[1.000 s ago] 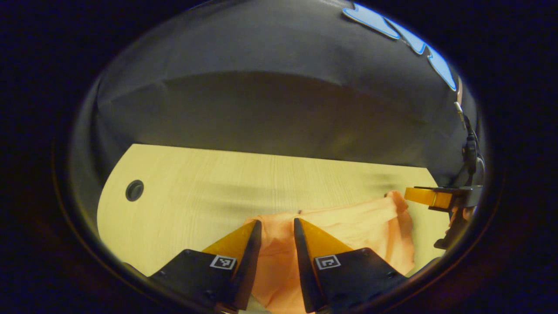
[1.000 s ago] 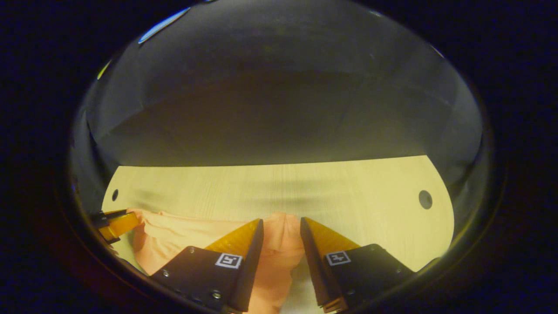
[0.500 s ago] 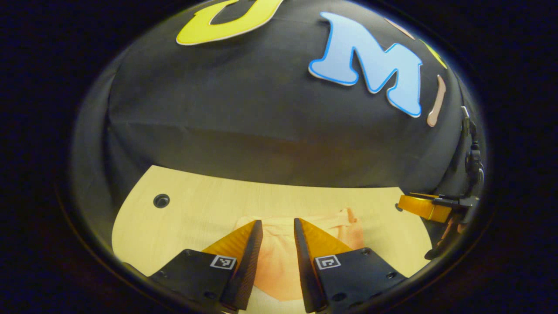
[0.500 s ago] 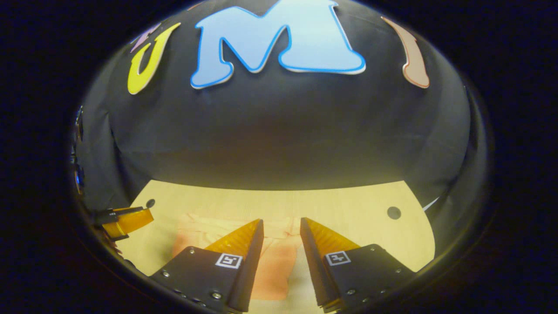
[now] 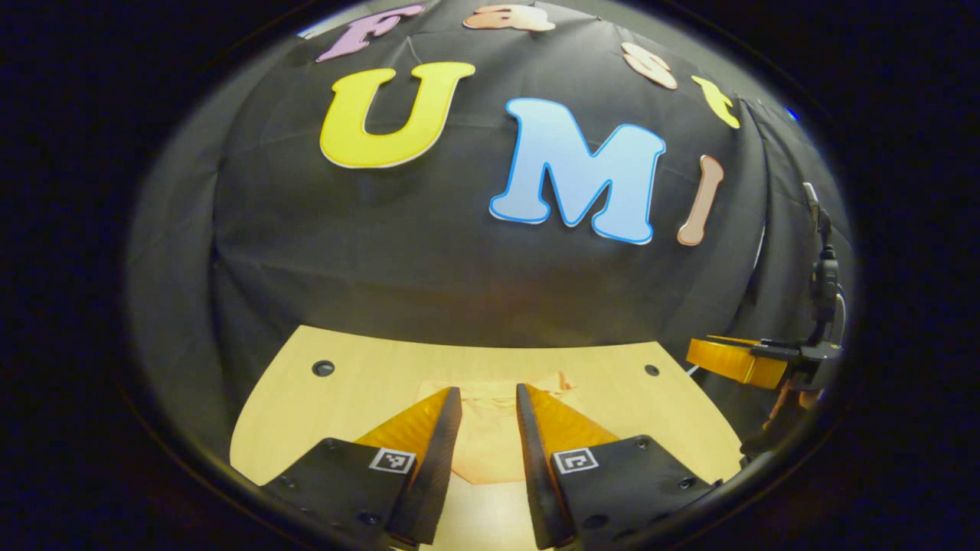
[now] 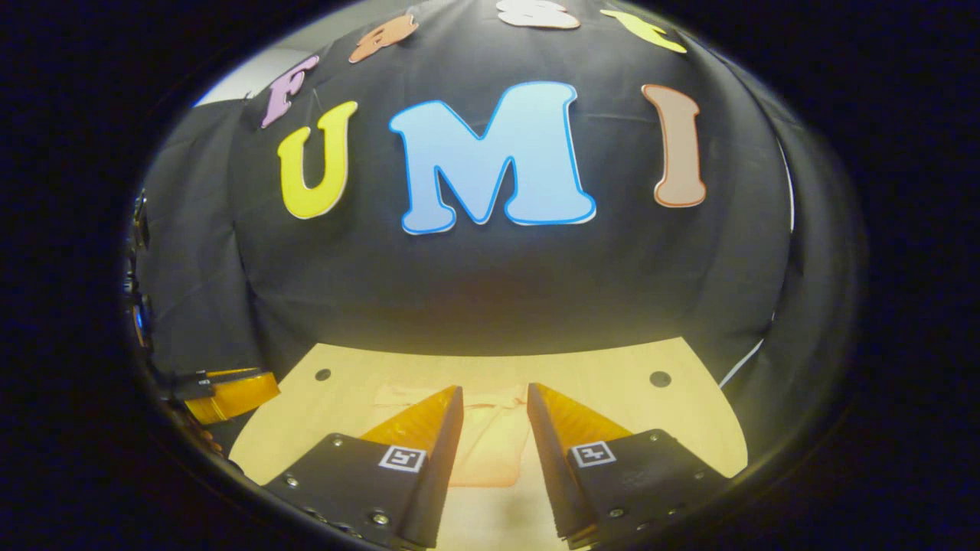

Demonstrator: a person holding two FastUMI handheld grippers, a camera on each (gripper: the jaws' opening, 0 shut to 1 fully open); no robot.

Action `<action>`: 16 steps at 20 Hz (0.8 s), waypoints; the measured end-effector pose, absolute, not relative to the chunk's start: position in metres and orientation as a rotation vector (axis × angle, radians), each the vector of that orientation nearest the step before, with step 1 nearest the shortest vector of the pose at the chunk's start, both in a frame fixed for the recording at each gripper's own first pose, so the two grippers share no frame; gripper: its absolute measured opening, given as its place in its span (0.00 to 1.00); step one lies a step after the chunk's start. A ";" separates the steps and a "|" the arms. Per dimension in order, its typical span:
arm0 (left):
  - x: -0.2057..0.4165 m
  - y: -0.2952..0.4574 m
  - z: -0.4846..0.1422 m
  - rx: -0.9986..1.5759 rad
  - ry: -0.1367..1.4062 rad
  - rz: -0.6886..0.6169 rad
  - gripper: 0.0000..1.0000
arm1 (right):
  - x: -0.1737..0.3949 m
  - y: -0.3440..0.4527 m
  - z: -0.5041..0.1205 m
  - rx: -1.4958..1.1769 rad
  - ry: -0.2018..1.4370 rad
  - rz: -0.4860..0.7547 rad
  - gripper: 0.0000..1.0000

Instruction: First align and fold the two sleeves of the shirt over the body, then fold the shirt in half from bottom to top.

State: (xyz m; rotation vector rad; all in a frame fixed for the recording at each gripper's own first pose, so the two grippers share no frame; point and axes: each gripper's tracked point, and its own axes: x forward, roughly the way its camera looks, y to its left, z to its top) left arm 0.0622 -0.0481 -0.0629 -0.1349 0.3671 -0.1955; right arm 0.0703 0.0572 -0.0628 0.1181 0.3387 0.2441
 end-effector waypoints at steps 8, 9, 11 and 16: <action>-0.035 -0.047 -0.024 -0.144 0.278 -0.161 0.51 | -0.003 0.062 -0.051 0.140 0.306 0.258 0.55; -0.043 -0.045 -0.021 -0.147 0.269 -0.157 0.51 | -0.007 0.065 -0.051 0.139 0.307 0.263 0.55; -0.051 -0.036 -0.019 -0.140 0.259 -0.130 0.51 | -0.012 0.070 -0.052 0.142 0.321 0.282 0.55; -0.062 -0.024 -0.008 -0.138 0.233 -0.092 0.51 | -0.018 0.084 -0.049 0.151 0.339 0.321 0.55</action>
